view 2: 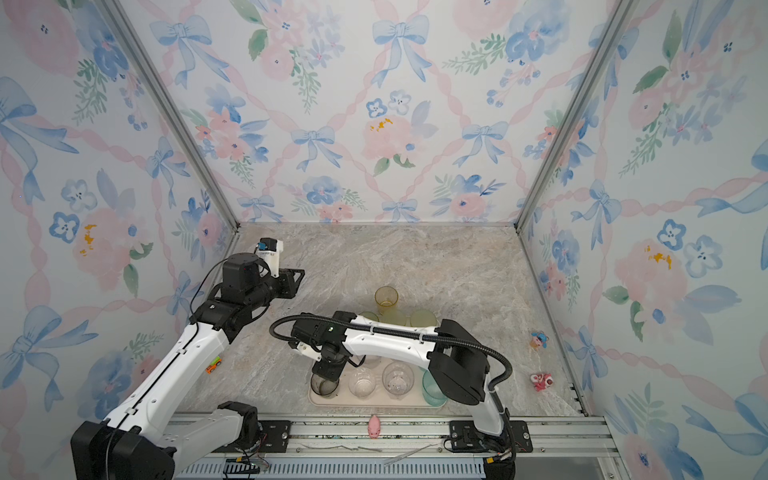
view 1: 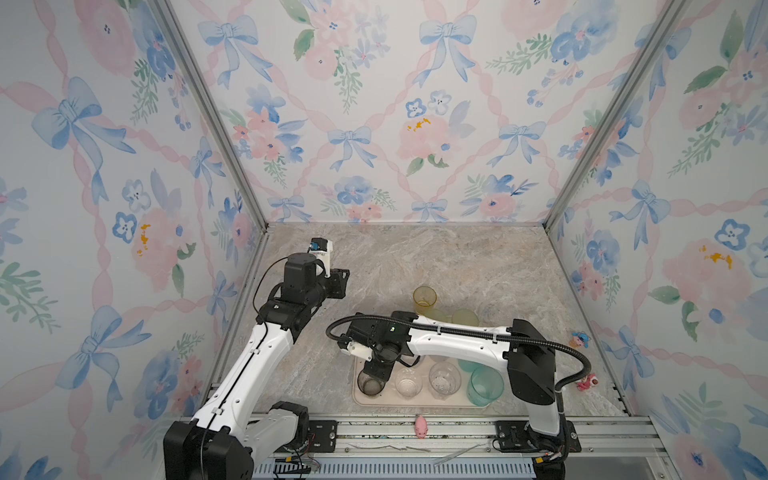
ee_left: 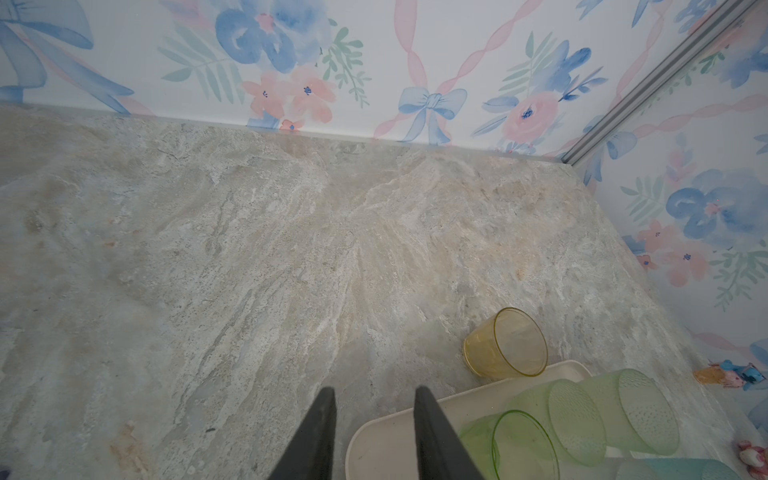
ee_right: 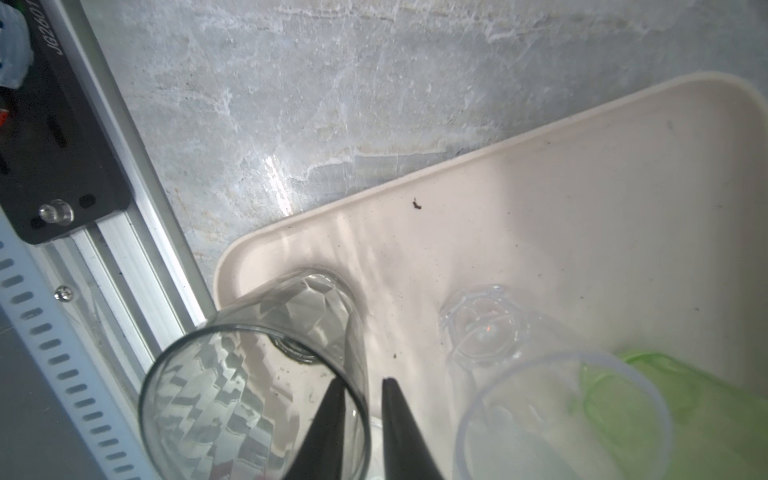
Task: Place the glasses into the tray
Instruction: 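Lower the grey cup onto the tray's near corner and open the right gripper, then raise the right gripper away while the left gripper moves to the yellow cup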
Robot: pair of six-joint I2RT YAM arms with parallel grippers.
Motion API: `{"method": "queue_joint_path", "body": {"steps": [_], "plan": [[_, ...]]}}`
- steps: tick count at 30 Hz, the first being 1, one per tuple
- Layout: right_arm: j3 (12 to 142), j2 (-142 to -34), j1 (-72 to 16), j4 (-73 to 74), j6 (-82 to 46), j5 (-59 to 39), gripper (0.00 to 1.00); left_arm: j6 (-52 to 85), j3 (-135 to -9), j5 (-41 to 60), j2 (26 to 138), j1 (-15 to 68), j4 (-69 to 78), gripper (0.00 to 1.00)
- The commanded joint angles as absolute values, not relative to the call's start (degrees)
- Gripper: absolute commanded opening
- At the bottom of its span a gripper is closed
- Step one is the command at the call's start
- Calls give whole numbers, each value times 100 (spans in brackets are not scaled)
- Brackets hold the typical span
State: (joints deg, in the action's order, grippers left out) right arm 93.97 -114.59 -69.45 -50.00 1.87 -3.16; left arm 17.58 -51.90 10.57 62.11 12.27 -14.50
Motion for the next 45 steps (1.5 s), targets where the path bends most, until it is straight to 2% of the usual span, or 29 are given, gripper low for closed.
{"method": "queue_joint_path", "body": {"steps": [1,7,13,18,21,25,29,32,33,34,35,45], "plan": [[9561,-11499,-6899,-5172,172,-264,27,1617,-5177,1091,6184,1180,-1542,35],[9545,-11172,-6895,-5050,125,-383,29,1617,-5186,978,6170,1169,-1602,35],[9502,-10502,-6817,-4877,57,-427,38,1609,-5236,972,6248,1158,-1652,34],[9312,-9524,-6454,-4728,-72,-368,44,1564,-5439,1020,6409,1158,-1730,31],[9079,-8738,-5919,-4737,-303,-70,46,1556,-5689,1244,6689,1186,-1779,26],[8253,-7594,-4582,-4450,-1090,515,49,1359,-6289,1073,7400,1723,-2080,25],[7362,-6617,-3281,-4105,-1498,321,52,1081,-7114,728,8348,2455,-2550,25],[7102,-6338,-2703,-4214,-1521,184,53,889,-7775,568,9063,2847,-3014,27],[7049,-6291,-2584,-4248,-1509,131,53,833,-7899,498,9212,2960,-3082,29],[6987,-6253,-2477,-4254,-1490,79,53,807,-8018,478,9340,3039,-3111,36],[6927,-6222,-2406,-4245,-1486,26,53,802,-8094,484,9449,3097,-3111,36],[6612,-6320,-2217,-3979,-1441,-191,53,594,-9137,499,10734,3516,-3676,26]]}}
